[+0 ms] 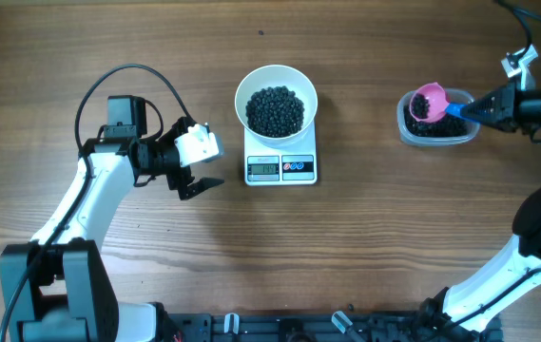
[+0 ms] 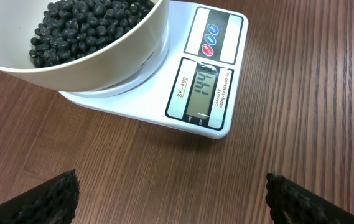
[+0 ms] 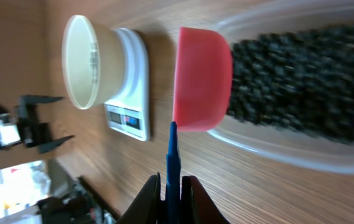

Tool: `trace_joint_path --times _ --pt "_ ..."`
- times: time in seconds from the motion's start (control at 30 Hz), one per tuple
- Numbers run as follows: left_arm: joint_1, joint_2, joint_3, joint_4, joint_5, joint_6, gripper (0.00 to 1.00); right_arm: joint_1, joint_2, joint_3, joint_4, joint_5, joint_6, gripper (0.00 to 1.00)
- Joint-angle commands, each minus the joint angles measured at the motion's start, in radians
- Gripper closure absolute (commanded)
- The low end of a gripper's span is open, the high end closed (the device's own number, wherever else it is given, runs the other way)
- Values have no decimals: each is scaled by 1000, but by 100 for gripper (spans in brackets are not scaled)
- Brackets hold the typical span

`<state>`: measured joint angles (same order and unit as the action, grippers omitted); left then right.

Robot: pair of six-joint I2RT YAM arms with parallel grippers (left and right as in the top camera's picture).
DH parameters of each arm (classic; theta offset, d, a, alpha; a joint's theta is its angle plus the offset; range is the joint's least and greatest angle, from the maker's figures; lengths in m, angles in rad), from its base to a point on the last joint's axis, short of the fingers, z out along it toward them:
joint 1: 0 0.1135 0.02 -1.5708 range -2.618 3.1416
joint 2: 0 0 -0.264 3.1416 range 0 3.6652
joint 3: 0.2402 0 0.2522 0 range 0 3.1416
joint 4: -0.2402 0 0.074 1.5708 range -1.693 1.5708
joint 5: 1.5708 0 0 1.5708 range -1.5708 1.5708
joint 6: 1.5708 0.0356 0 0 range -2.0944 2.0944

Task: Scoop item into bowl and weigh 150g on scale
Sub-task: 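Dip the scoop into the beans and lift it out, then carry the filled pink scoop over the white bowl on the scale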

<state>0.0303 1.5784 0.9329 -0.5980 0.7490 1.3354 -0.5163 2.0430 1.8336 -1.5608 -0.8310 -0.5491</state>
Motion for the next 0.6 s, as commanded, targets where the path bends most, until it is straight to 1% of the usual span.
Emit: trace_joint_path --times 0.0,0.1,0.23,0.3,0.4,0.47,0.57 --pt "5 -15 -3 0 8 19 0 20 -6 0 -19 -154 -53 96" --pt "5 -15 -3 0 8 19 0 93 -6 0 -18 -174 -35 96" --pt "5 -15 -3 0 8 19 0 243 -6 19 57 -171 87 96" --pt "5 -15 -3 0 8 19 0 328 -6 68 95 -133 172 96" --pt "5 -15 -3 0 8 19 0 432 -6 164 122 -82 264 96" --pt "5 -15 -3 0 8 19 0 472 -6 197 135 -55 309 96" --pt "5 -15 -3 0 8 19 0 584 -6 211 188 28 398 96"
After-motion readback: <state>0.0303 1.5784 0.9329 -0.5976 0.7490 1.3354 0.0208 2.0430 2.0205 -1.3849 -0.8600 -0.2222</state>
